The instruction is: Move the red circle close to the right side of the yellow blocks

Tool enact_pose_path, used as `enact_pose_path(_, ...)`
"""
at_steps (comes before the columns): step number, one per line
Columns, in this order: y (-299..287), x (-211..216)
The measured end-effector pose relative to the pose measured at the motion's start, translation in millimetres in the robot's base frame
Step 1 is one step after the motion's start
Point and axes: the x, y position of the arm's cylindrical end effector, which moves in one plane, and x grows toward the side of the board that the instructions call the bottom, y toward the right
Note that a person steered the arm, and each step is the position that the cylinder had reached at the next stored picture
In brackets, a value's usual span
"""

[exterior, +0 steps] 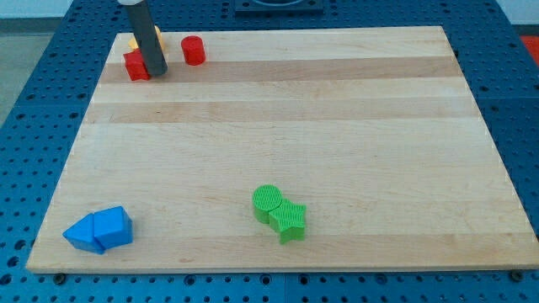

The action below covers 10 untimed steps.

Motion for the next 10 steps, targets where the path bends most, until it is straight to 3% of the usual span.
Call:
enact_pose_path(1,16,5)
enact_pose_path(3,125,0)
enact_pose_path(4,116,-34)
enact_pose_path(10,44,-41)
